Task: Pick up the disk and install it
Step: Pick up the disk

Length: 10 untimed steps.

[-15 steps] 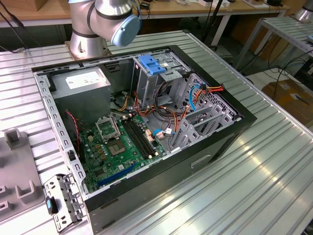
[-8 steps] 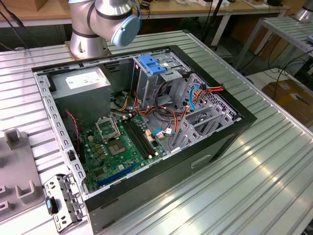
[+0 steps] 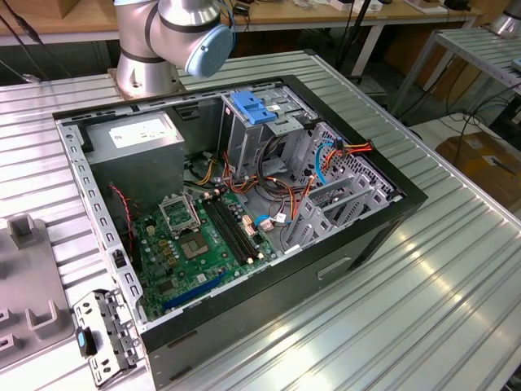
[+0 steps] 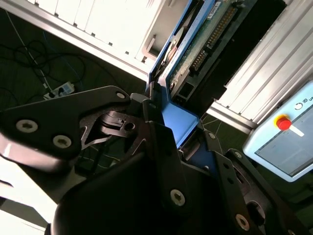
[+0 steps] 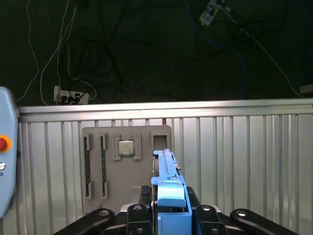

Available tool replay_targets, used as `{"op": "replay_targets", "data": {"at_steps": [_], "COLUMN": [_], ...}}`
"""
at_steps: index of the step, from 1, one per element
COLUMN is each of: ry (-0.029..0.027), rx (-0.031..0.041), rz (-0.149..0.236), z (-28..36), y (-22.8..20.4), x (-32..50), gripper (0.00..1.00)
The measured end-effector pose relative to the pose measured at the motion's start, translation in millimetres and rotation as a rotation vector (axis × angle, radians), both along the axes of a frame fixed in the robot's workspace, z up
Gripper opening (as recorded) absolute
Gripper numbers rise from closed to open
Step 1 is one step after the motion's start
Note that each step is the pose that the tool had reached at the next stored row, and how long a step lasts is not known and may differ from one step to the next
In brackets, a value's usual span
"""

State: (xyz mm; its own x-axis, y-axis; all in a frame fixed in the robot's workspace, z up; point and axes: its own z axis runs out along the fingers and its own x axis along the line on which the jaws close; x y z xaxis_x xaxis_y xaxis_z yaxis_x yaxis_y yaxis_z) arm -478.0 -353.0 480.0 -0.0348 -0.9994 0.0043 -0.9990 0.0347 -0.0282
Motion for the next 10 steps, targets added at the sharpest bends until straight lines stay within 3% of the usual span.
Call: {"op": "replay_targets", "data": {"at_steps": [10], "ry": [0.0002], "rx": [0.0000], "rz": [0.000], "z": [12.8], "y": [0.0], "x": [0.0], "gripper": [0.37]}}
